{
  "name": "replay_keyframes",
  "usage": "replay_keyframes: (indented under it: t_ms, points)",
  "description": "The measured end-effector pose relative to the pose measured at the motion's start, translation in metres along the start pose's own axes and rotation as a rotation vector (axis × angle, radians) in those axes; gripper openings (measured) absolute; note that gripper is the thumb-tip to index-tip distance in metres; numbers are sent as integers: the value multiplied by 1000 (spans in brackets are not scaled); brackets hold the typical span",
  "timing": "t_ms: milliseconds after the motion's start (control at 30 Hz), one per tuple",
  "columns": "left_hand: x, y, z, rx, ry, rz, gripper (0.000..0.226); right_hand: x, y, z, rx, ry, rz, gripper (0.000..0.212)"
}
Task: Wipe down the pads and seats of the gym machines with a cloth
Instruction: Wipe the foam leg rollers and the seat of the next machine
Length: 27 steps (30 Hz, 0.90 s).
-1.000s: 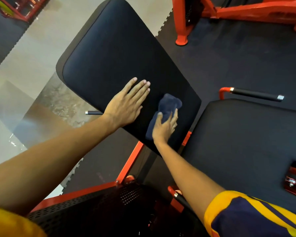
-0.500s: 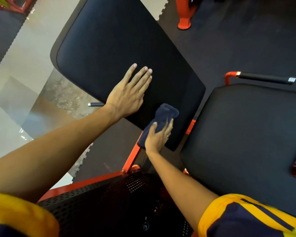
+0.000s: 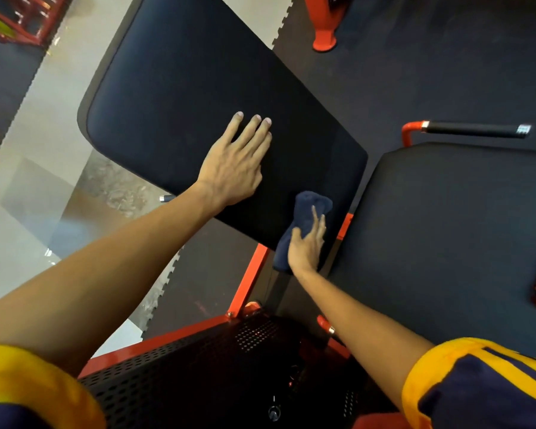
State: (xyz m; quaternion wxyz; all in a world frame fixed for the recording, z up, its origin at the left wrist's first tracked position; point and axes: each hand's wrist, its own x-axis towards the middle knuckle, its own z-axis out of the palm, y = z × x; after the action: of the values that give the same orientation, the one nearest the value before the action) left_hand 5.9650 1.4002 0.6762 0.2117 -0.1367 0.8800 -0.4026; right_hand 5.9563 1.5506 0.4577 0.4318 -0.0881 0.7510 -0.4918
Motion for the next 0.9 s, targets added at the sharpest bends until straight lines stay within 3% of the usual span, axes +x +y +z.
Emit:
replay_keyframes:
  t_ms: [67,133,300,433,500,600,667,800,900]
  points:
    - [13,-2,0,8,-1,24,65,31,-5,-11,60,6,201,66]
    - [26,-4,2,5,-5,41,64,62,-27,-16,129,21,247,67]
    - [56,-3,4,11,-27,60,64,61,-75,-5,62,23,-13,68]
    - [78,4,4,-9,-38,81,65,-1,-28,-9,-87,-27,-351,65]
    - [91,6,4,-27,-48,83,65,13,-5,-15,-110,-31,-202,71]
    - [105,11,9,-12,-46,80,66,75,-19,-22,-79,45,199,79]
    - [107,15,12,18,-40,86,66,113,-58,-31,-12,77,253,76]
    - [107,21,17,51,-17,85,66,120,-117,-28,8,84,7,69]
    - [109,24,17,62,-23,83,66,78,-95,-21,-48,43,-225,66]
